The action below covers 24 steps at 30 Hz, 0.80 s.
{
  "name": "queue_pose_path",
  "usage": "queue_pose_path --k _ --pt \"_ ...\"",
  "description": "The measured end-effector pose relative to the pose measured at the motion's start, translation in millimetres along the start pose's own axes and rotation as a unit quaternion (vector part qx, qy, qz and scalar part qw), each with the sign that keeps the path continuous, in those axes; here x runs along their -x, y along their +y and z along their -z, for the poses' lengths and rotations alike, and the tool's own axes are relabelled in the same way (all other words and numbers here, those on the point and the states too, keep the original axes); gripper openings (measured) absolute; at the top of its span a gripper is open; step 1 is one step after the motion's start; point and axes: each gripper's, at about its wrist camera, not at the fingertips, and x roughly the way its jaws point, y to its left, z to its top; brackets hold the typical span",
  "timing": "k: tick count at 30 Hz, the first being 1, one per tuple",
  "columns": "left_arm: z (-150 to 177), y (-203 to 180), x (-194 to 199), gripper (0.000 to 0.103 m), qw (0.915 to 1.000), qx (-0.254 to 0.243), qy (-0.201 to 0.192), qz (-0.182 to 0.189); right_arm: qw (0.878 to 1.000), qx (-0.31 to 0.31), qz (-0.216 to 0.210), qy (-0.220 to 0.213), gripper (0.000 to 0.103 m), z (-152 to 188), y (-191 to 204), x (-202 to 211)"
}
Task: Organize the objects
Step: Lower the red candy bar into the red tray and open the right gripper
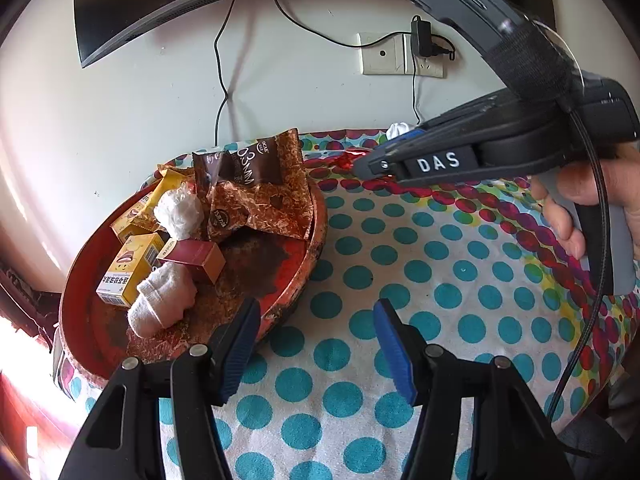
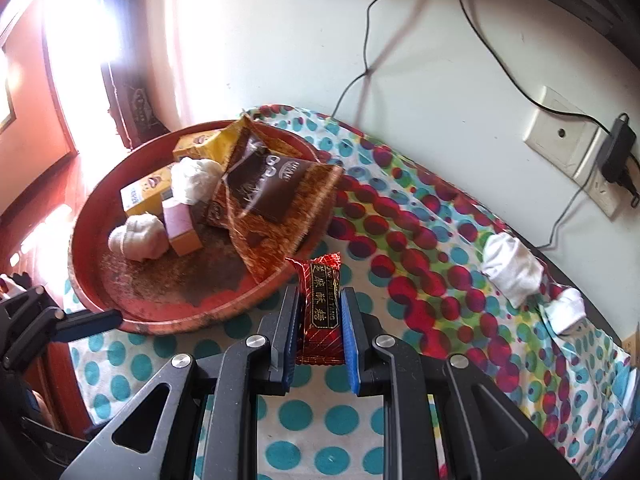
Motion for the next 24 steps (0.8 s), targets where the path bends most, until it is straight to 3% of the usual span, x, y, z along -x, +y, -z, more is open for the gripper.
queue_pose_path --k 4,7,24 --pt "1 2 -1 0.06 1.0 0.004 0.001 0.0 0.999 0.0 -0.047 0.002 0.019 -19 11 -10" --pt "2 3 -2 0.06 1.0 0.005 0.004 -0.003 0.998 0.019 -0.057 0.007 0.019 -31 23 -21" --pt "1 21 -5 0.06 0.9983 0.055 0.017 0.005 0.994 0.088 -0.067 0.015 0.019 -89 65 -71"
